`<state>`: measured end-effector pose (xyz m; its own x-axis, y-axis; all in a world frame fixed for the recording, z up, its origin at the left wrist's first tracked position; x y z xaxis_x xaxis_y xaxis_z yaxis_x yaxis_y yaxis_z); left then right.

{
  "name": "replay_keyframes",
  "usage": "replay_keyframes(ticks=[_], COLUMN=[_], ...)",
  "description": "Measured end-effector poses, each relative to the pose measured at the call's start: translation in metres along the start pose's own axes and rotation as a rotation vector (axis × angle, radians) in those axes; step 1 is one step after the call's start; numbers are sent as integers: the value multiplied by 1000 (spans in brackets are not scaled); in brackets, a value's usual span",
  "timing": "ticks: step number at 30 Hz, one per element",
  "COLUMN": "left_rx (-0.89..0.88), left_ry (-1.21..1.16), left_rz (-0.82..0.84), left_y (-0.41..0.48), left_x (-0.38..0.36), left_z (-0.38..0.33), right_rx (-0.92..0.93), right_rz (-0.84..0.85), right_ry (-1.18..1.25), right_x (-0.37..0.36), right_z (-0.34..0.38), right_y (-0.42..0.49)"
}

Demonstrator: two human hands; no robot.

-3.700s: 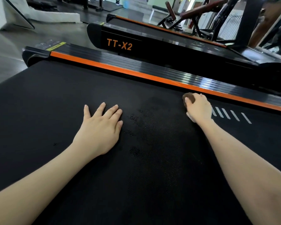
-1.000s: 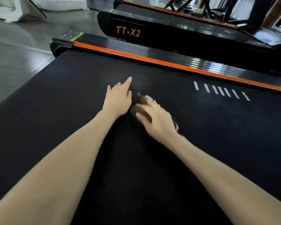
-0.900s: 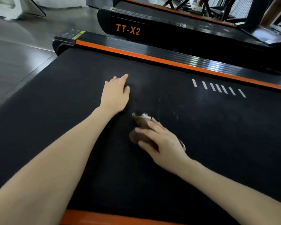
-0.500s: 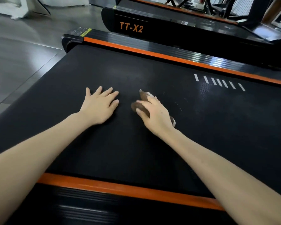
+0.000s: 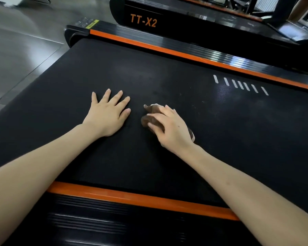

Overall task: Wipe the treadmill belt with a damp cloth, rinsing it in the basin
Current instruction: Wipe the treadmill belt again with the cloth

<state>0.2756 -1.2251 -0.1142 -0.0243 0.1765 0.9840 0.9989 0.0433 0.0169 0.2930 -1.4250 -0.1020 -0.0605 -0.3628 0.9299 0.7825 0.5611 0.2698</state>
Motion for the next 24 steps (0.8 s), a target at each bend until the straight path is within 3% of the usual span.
replay_keyframes(ticks=[3,8,13,19,22,24], left_rx=[-2,-21,-5,18,36,23], left_ry=[-7,3,27,-56,-217,-338], left_rz=[7,-11,26,57,65,63], left_y=[-1,-3,1,1,2,1], left_x=[1,1,-2,3,9,13], left_z=[-1,1,1,0,7,13], right_rx=[109,394,424,544,583,579], right_rz=[-12,170,234,166,192,211], right_ry=[3,32,44,126,149,143], right_x=[7,48,66,15,-3,2], right_z=[3,-38,-64,21,68,60], right_y=[-18,-111,-134,-70,-45,-51])
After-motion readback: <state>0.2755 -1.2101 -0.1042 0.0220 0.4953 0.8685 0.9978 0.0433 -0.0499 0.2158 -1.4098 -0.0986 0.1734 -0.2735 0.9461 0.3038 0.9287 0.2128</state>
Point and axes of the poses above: each hand's wrist, its own y-axis towards the middle knuckle, its own x-axis out of the back of the hand, z = x × y, the point moved 2 cm from there along y, towards the middle knuckle, and after that the axes turned 7 degrees about -y, right-handed, at the moved point
